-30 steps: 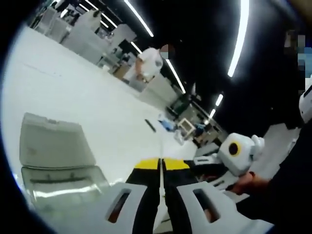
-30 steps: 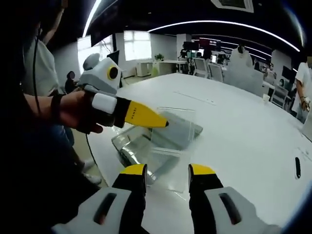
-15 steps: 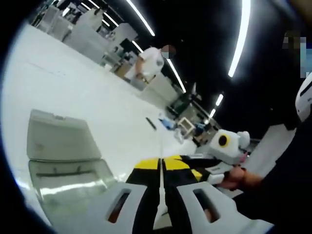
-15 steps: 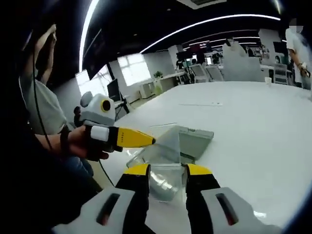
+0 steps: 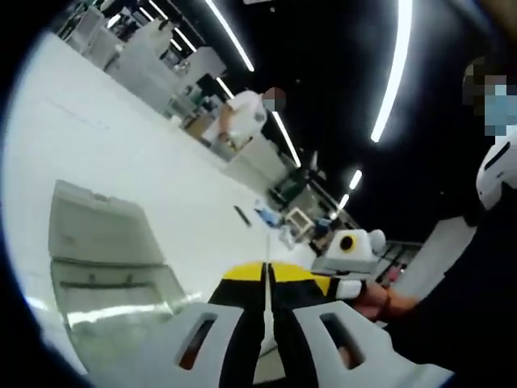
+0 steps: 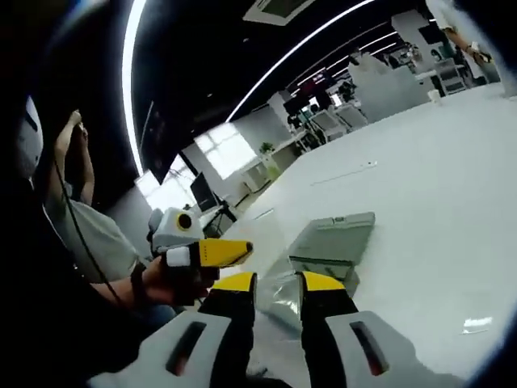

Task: Insert the divider into the dual guide fixture by aligning both edges with the guide slots and pushing it downward to the bottom, including one-sided entry, uneven engagement, binding, and posture correction.

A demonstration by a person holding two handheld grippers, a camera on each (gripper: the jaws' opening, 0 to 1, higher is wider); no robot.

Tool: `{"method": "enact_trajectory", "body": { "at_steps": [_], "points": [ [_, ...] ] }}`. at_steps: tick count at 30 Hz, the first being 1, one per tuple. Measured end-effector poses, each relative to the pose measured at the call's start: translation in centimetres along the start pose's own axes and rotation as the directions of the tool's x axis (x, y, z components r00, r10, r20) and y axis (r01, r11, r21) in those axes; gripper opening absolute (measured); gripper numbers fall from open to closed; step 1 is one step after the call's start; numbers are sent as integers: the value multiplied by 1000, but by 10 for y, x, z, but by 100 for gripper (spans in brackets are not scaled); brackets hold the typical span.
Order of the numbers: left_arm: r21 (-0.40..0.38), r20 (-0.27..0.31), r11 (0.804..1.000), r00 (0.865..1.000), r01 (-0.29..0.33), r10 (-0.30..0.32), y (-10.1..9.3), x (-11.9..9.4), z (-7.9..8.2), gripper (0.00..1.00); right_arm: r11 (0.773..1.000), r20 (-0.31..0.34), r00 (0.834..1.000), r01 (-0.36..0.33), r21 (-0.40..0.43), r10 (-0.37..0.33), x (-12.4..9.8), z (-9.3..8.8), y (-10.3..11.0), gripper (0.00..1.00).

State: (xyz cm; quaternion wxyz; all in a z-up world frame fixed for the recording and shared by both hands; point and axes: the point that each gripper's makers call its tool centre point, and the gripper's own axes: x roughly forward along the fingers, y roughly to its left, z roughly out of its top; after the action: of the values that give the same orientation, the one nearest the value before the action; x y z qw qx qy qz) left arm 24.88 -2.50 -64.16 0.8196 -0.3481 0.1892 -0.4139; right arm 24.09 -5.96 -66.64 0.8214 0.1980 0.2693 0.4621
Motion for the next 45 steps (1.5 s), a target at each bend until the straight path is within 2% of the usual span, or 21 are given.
{"method": "enact_trajectory", "body": {
  "at_steps": [4,6,16,22,31,39,42,45],
  "points": [
    [-16,20,999,999,51,-51,-10,-1,-1,0,1000,14,1000,-16,11,16,-1,1,4,16],
    [-29,37,997,997,66,-65,-12,-3,1,0,998,43,998,-44,35,43,-2,4,9,15],
    [-61,78,991,991,117,-113,-18,-17,12,0,986,83,988,-138,93,131,-2,9,32,6],
    [-86,156,979,973,182,-167,-26,-26,24,0,970,140,975,-195,144,175,0,17,47,4],
    [-105,214,963,951,249,-223,-33,-37,32,0,958,166,966,-227,175,198,3,19,60,6],
    [-121,281,956,933,266,-223,-32,-39,42,0,945,180,955,-268,187,235,5,22,68,5],
    [-139,328,951,919,277,-220,-30,-43,50,0,943,178,954,-274,188,242,4,22,69,6],
    [-143,333,949,917,281,-221,-29,-43,52,0,941,181,951,-282,187,249,4,23,70,6]
  ]
}}
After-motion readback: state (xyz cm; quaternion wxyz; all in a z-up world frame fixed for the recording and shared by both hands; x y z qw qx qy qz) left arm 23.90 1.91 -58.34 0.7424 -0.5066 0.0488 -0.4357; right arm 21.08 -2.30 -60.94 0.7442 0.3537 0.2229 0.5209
